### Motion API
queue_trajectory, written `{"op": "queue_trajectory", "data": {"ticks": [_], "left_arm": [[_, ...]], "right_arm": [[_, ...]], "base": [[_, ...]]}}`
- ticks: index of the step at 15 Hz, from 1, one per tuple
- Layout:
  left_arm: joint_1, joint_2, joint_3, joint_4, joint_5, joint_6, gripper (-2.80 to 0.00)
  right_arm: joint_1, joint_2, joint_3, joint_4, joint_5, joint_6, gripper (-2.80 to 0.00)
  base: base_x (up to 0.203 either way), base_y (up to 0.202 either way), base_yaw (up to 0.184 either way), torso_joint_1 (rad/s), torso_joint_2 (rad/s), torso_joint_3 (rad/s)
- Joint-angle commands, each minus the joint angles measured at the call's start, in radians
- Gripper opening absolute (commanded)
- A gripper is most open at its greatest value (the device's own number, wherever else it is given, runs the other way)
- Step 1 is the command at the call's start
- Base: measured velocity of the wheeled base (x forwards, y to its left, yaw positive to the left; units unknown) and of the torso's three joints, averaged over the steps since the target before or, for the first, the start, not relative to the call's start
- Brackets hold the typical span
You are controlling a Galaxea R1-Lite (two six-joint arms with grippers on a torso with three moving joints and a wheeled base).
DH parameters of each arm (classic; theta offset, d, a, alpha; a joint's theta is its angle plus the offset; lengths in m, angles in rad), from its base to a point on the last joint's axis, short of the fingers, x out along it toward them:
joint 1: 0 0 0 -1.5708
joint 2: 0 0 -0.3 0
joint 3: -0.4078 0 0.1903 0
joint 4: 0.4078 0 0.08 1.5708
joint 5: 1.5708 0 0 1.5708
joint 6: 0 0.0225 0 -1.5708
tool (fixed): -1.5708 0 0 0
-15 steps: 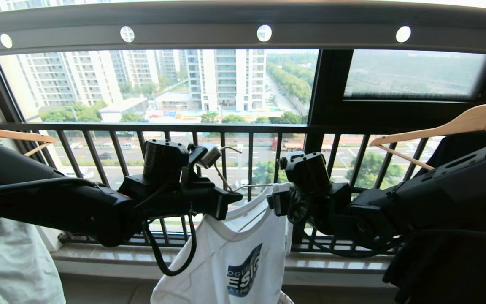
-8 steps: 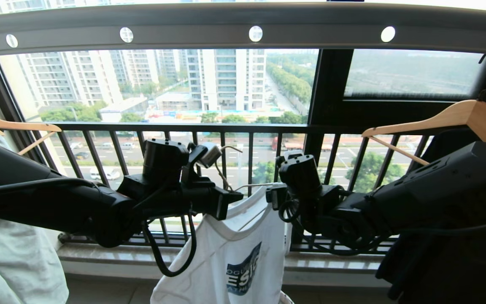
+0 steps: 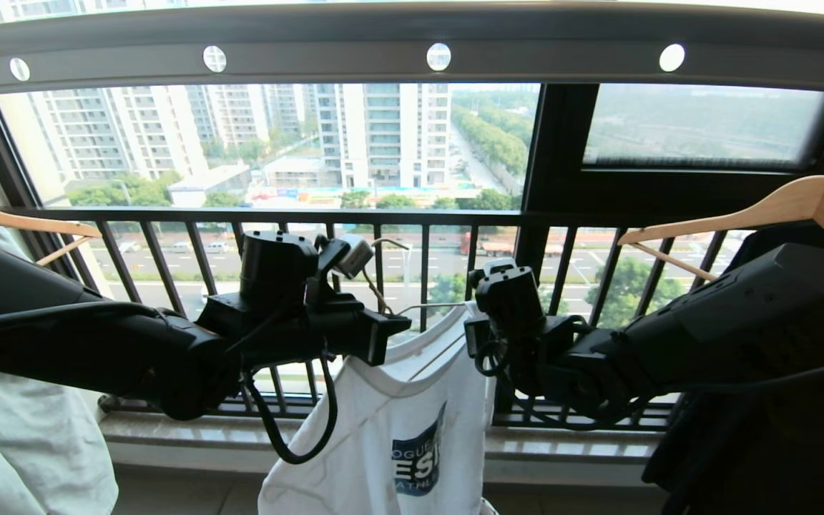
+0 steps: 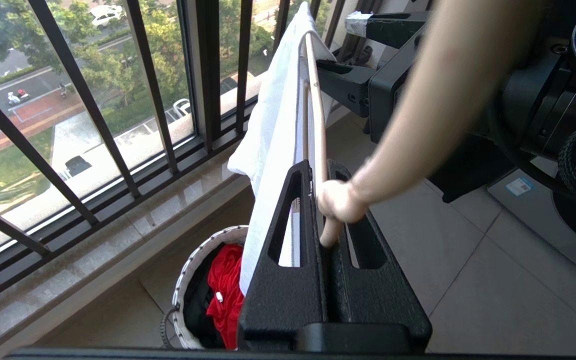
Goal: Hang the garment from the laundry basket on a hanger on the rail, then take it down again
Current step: Take the clothes off the clothes rack
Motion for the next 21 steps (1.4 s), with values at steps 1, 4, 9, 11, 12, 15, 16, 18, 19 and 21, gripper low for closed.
{"op": "queue_trajectory", "data": {"ticks": [1,4,9,11,12,15,16,18,19,21], "left_arm": [[0.0,0.001,0.005,-0.007,-0.001,0.001,-2.8],[0.0,0.008,0.005,-0.007,0.002,0.003,-2.8],[-0.001,0.041,-0.009,-0.008,0.071,0.01,-2.8],[-0.001,0.04,-0.009,-0.008,0.069,0.009,-2.8],[-0.001,0.037,-0.006,-0.008,0.069,0.009,-2.8],[-0.001,0.032,0.0,-0.008,0.065,0.009,-2.8],[-0.001,0.028,0.003,-0.008,0.062,0.007,-2.8],[-0.001,0.003,0.021,-0.008,0.056,0.006,-2.8],[-0.001,-0.002,0.026,-0.01,0.048,0.007,-2.8],[-0.001,0.004,0.028,-0.049,0.048,0.005,-2.8]], "right_arm": [[-0.005,-0.007,0.001,-0.004,-0.003,0.002,-2.8],[-0.022,-0.015,0.0,-0.061,-0.003,-0.004,-2.8],[-0.073,-0.027,-0.02,-0.079,-0.002,-0.018,-2.8],[-0.094,-0.011,-0.036,-0.077,0.002,-0.019,-2.8],[-0.104,0.003,-0.046,-0.077,0.003,-0.019,-2.8],[-0.149,0.066,-0.085,-0.079,0.005,-0.014,-2.8],[-0.158,0.089,-0.097,-0.079,0.005,-0.013,-2.8],[-0.168,0.116,-0.12,-0.083,0.005,-0.004,-2.8],[-0.174,0.127,-0.126,-0.091,0.004,0.006,-2.8],[-0.179,0.143,-0.131,-0.096,0.005,0.006,-2.8]], "base": [[0.0,0.0,0.0,0.0,0.0,0.0],[0.0,0.0,0.0,0.0,0.0,0.0],[0.0,0.0,0.0,0.0,0.0,0.0],[0.0,0.0,0.0,0.0,0.0,0.0],[0.0,0.0,0.0,0.0,0.0,0.0],[0.0,0.0,0.0,0.0,0.0,0.0],[0.0,0.0,0.0,0.0,0.0,0.0],[0.0,0.0,0.0,0.0,0.0,0.0],[0.0,0.0,0.0,0.0,0.0,0.0],[0.0,0.0,0.0,0.0,0.0,0.0]]}}
